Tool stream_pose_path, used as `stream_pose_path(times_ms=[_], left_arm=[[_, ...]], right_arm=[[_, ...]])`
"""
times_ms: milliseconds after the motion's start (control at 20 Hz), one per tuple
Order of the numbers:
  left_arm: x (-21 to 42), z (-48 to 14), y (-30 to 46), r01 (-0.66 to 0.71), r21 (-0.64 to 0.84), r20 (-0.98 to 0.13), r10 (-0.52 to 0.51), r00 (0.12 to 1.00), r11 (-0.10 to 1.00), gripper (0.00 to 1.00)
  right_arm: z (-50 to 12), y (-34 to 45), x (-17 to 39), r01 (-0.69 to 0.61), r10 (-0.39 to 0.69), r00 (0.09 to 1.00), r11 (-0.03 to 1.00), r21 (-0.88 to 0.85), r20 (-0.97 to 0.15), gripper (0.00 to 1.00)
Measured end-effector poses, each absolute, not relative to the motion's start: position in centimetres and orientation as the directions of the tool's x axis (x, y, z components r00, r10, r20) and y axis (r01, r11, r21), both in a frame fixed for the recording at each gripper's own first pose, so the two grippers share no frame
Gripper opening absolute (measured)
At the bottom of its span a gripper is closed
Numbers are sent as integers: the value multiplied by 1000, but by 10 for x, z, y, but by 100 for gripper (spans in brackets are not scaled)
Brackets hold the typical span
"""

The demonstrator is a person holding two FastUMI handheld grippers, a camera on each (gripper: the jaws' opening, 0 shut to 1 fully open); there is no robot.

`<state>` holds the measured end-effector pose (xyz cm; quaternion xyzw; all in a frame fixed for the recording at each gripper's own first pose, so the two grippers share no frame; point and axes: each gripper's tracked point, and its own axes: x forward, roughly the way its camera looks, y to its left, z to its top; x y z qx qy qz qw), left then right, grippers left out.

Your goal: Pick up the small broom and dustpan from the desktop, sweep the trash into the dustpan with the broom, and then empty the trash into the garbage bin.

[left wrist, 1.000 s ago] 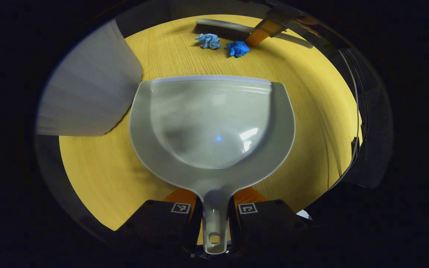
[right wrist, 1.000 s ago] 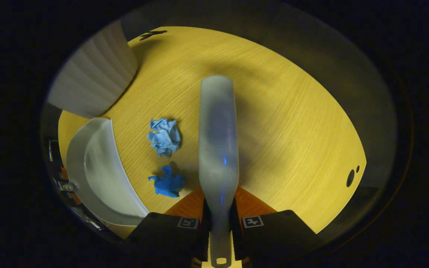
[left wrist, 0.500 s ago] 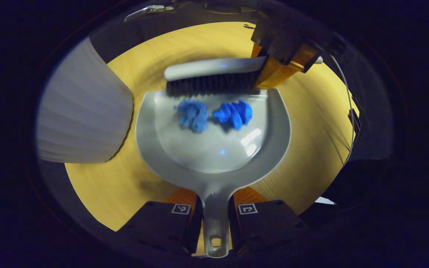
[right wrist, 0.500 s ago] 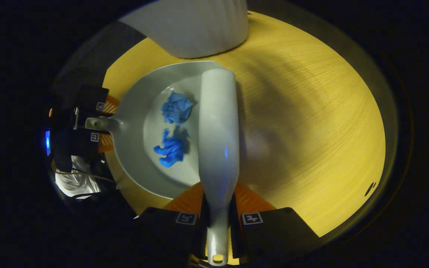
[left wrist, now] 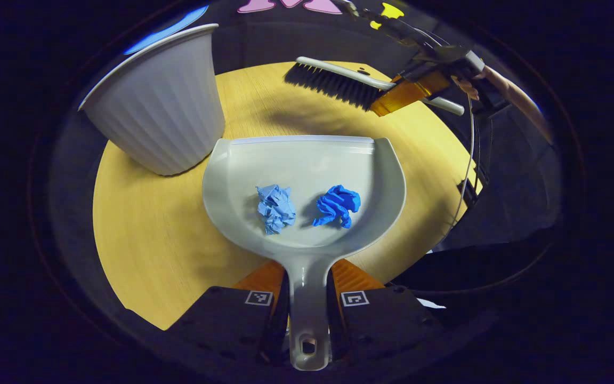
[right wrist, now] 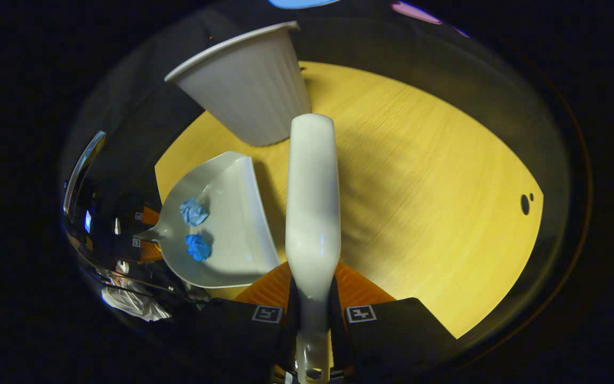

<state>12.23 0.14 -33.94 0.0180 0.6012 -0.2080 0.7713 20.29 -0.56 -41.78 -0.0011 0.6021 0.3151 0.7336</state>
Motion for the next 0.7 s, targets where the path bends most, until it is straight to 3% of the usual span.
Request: stream_pose_path(times_ms=[300,500,700], left_arm=[[119,-337,3,267,-224,-891,-308,333,937,31],[138,-336,1,169,-187,-876,-242,418,968,30],[171,-332,12,59,-177,-877,-185,444,982,30]], right_arm=[[-458,-53,182,-301,522,171,835,460,-836,29],[-508,-59,160,-268,537,194,834,482,-821,29],[-508,-71,149,-261,595,161,795,547,-788,29]])
